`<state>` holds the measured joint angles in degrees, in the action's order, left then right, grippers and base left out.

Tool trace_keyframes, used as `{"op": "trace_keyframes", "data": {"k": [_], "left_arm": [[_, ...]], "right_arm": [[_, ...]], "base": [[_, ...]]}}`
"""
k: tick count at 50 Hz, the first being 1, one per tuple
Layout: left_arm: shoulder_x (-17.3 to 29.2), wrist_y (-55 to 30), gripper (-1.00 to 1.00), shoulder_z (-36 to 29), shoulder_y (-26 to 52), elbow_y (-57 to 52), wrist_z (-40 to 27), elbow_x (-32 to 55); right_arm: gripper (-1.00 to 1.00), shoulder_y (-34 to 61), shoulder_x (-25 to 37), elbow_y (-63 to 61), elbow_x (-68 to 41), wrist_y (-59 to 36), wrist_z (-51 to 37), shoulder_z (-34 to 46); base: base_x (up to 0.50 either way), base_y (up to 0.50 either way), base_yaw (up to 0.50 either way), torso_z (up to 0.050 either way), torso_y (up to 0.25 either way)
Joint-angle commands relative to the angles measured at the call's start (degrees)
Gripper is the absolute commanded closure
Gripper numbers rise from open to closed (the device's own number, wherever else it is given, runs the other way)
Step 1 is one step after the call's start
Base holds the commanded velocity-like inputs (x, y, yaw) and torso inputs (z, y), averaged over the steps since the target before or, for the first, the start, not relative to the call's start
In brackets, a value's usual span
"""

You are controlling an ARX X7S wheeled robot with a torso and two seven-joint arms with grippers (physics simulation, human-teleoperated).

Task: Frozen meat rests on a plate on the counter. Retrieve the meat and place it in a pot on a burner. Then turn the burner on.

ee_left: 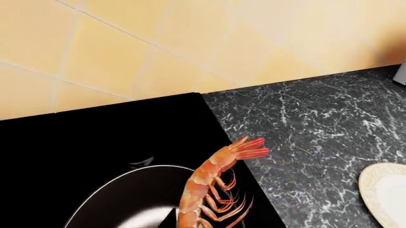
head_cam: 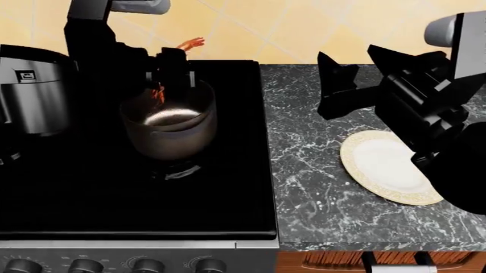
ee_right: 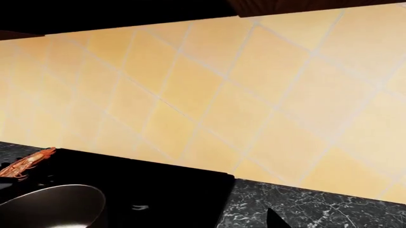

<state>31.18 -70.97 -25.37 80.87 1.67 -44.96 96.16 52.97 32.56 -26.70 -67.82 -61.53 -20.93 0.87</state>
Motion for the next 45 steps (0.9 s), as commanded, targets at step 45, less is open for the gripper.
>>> {"op": "trace_keyframes", "data": {"k": [45], "left_arm": [[-8.56,11.48,1.0,-18.41,9.03,36.49,32.12,-31.5]], "right_arm": [[-1.0,-0.56,0.8,1.34,0.44,1.35,-0.41,1.05]], "base": [[0.0,0.0,0.0,0.0,0.0]]}}
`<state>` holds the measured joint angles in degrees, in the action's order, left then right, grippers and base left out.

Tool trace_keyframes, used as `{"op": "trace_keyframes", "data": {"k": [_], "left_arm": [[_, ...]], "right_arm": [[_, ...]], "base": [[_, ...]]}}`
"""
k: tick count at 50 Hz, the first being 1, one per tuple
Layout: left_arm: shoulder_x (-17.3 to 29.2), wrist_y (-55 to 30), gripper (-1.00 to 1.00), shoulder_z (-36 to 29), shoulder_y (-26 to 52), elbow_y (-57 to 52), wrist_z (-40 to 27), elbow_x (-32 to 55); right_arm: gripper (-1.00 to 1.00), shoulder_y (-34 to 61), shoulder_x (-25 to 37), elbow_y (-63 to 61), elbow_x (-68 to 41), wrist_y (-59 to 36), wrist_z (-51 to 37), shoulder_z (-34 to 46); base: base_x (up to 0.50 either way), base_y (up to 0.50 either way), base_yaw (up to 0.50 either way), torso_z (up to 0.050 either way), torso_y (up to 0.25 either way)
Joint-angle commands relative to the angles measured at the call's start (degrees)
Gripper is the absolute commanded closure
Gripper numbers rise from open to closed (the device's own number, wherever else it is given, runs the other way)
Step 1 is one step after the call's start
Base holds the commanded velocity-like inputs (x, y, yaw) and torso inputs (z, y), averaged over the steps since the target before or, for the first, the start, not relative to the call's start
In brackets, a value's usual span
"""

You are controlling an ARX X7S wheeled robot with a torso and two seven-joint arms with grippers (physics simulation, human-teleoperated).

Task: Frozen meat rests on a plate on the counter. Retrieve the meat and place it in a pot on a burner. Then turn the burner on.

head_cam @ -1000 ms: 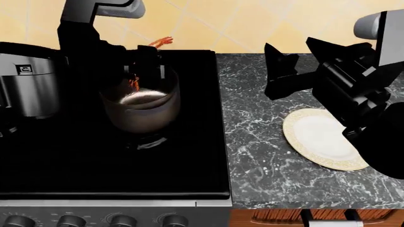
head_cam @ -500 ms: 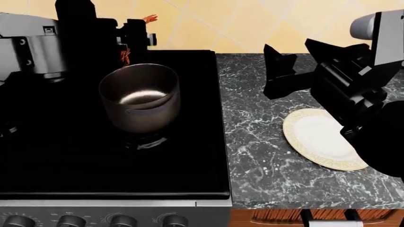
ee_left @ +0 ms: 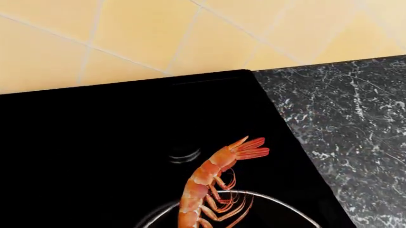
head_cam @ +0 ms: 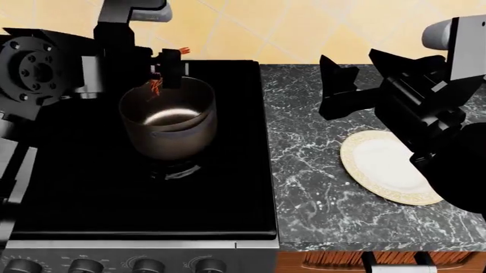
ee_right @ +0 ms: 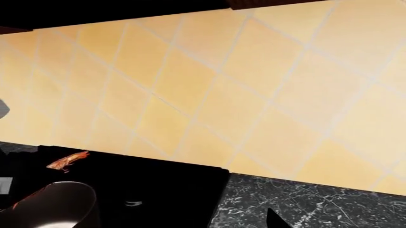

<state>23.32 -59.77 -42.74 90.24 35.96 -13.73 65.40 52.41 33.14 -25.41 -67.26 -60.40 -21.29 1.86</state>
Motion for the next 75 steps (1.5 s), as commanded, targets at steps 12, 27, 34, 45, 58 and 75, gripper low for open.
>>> {"op": "trace_keyframes", "data": {"k": [12,27,34,45,58,75], "left_arm": [[-0.52,0.67,1.0,-1.31,-0.72,2.53,1.37,-0.99],[-0.59,0.74,1.0,-1.49,-1.28,2.82,1.28,-1.02],[-0.18,-0.07,1.0,-1.26,-1.67,1.62,0.43,-0.38],[0.27,0.05,1.0,-1.46,-2.73,1.31,0.36,-0.37],[0.82,0.89,-1.0,-1.62,-3.06,0.06,-1.1,-1.13],[2.19,3.23,-1.0,0.38,-1.88,-4.22,-2.67,-0.82]], "right_arm": [[-1.0,0.22,0.31,0.07,-0.24,0.32,-0.31,0.36],[-1.0,0.14,0.44,0.57,0.28,0.96,0.01,0.83],[-1.0,0.23,0.61,0.28,-0.21,0.96,-0.24,0.64],[-1.0,0.24,0.89,-0.09,-0.84,0.85,-0.79,0.49],[-1.0,0.33,1.07,-0.35,-1.21,0.9,-1.09,0.67],[-1.0,1.0,1.19,-0.23,-0.51,1.82,-0.76,1.02]], "base": [[0.0,0.0,0.0,0.0,0.0],[0.0,0.0,0.0,0.0,0.0],[0.0,0.0,0.0,0.0,0.0],[0.0,0.0,0.0,0.0,0.001],[0.0,0.0,0.0,0.0,0.0],[0.0,0.0,0.0,0.0,0.0]]}}
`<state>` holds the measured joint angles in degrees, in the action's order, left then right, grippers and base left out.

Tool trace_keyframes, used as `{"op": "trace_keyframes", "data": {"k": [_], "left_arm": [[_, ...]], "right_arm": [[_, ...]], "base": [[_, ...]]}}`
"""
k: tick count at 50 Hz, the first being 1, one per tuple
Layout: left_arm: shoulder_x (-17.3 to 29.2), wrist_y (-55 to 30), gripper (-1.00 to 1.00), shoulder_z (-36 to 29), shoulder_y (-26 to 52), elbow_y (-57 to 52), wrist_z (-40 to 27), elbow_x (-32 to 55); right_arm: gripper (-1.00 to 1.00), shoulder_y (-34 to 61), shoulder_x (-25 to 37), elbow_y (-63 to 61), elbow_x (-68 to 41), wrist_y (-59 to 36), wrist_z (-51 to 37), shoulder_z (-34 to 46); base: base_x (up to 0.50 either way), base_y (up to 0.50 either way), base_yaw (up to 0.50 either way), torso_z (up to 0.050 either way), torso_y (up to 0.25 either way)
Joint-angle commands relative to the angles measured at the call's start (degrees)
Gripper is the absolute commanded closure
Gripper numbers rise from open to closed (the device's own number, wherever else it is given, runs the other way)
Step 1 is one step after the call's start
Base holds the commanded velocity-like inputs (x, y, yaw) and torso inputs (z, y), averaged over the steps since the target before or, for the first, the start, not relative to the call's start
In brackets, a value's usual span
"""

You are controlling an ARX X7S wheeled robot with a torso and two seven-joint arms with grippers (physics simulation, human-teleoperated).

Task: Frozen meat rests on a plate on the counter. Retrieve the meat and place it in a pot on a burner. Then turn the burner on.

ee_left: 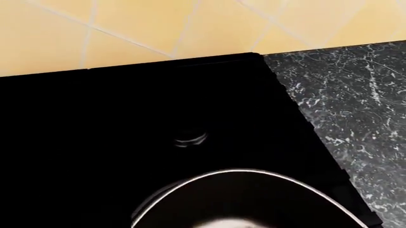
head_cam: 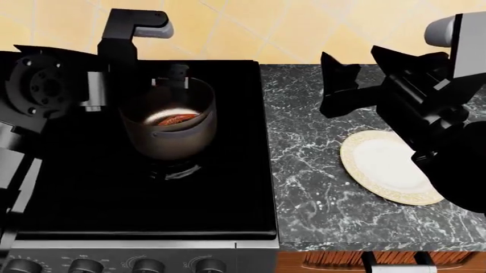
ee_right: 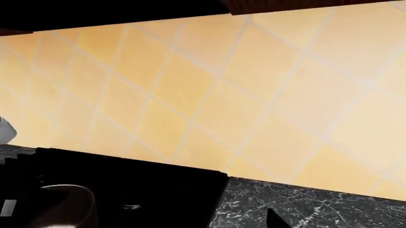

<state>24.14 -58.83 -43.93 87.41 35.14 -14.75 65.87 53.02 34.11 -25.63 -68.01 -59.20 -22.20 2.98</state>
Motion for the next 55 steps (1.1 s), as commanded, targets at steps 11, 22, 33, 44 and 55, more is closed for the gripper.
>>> {"op": "trace_keyframes", "data": {"k": [11,22,33,44,55], "left_arm": [[9.19,11.75,-1.0,9.23,-0.78,-27.5,-6.38,0.44],[12.99,13.88,-1.0,13.02,-2.0,-37.8,-7.5,3.29],[13.69,14.32,-1.0,12.99,-2.37,-39.35,-7.3,2.93],[15.92,17.95,-1.0,14.6,-7.64,-44.7,-8.56,2.65],[27.59,41.55,-1.0,20.03,-43.8,-70.87,-19.58,-15.72]], "right_arm": [[-1.0,0.71,0.22,-0.02,1.36,1.43,-0.3,0.08],[-1.0,1.15,0.48,-0.72,-0.02,0.57,-1.93,-0.26],[-1.0,1.04,0.28,-0.66,0.54,1.13,-1.82,0.28],[-1.0,0.42,0.01,-0.61,1.79,2.63,-1.06,0.62],[-1.0,-0.54,-0.18,-1.35,0.79,3.66,-2.14,-0.96]], "base": [[-0.01,0.0,0.0,0.0,0.0],[-0.43,0.06,0.0,0.0,0.001],[-0.46,0.08,0.0,0.0,0.0],[0.0,0.0,0.0,0.0,0.0],[0.0,0.0,0.0,0.0,0.0]]}}
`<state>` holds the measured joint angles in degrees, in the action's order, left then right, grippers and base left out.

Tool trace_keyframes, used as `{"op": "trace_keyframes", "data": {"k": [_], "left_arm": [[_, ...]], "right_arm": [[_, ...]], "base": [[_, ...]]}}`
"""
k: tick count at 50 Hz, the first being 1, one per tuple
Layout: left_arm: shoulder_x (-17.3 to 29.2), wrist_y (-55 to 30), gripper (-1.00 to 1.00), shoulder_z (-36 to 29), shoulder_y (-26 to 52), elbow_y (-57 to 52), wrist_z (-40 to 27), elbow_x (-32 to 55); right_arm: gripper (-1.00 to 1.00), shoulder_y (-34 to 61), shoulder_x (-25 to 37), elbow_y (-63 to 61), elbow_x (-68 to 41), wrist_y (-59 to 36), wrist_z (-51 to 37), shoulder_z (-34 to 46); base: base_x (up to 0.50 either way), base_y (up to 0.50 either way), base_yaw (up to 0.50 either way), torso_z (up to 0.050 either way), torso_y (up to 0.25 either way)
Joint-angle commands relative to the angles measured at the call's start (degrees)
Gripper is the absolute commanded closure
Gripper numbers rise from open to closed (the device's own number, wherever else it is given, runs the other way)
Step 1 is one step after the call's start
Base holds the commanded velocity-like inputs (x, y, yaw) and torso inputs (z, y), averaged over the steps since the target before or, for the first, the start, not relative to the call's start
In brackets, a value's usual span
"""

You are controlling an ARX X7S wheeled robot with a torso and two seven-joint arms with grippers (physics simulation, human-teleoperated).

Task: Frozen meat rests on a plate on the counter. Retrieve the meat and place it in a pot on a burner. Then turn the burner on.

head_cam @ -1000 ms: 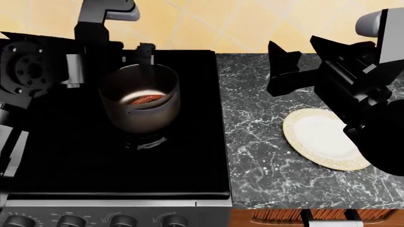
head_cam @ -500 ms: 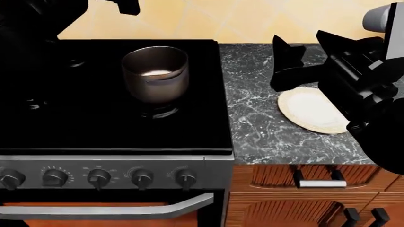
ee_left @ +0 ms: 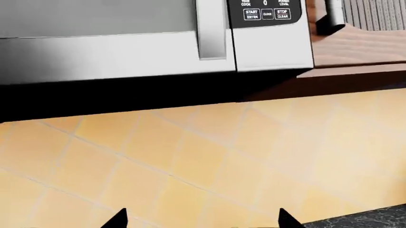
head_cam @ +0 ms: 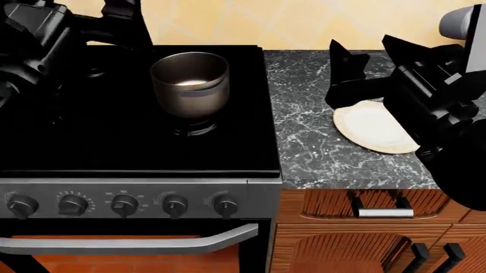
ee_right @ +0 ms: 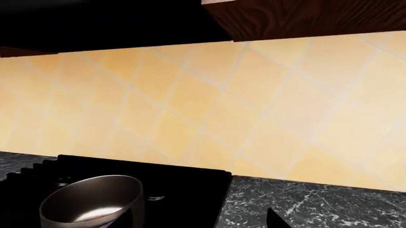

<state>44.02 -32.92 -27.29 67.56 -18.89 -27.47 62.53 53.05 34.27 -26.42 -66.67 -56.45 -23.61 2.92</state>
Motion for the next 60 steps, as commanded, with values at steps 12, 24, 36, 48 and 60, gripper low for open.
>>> {"op": "trace_keyframes", "data": {"k": [12,24,36,48,60], "left_arm": [[8.15,40.32,-1.0,5.15,-54.51,-19.96,-4.97,-29.06],[6.69,58.89,-1.0,1.91,-70.34,-14.49,0.63,-38.73],[4.47,67.5,-1.0,-1.22,-74.01,-5.56,7.06,-38.53],[4.63,67.51,-1.0,-1.26,-74.19,-4.78,7.45,-37.83],[4.91,66.25,-1.0,-1.36,-73.54,-5.15,7.6,-37.19]], "right_arm": [[-1.0,-0.89,-1.23,-1.33,-0.72,1.99,-1.56,-1.24],[-1.0,-0.85,-2.38,-1.63,-0.09,3.07,-2.41,-0.97],[-1.0,-0.45,-3.14,-2.42,0.18,3.93,-2.51,-0.55],[-1.0,-0.94,-3.36,-3.13,-0.02,4.35,-2.96,-0.48],[-1.0,-1.75,-2.9,-4.13,-1.69,4.49,-4.07,-1.76]], "base": [[0.0,0.0,0.0,0.0,0.0],[0.0,0.0,0.0,0.0,0.0],[0.0,0.38,0.0,0.0,0.0],[0.0,0.5,0.0,0.0,0.0],[0.0,0.48,0.0,0.0,0.0]]}}
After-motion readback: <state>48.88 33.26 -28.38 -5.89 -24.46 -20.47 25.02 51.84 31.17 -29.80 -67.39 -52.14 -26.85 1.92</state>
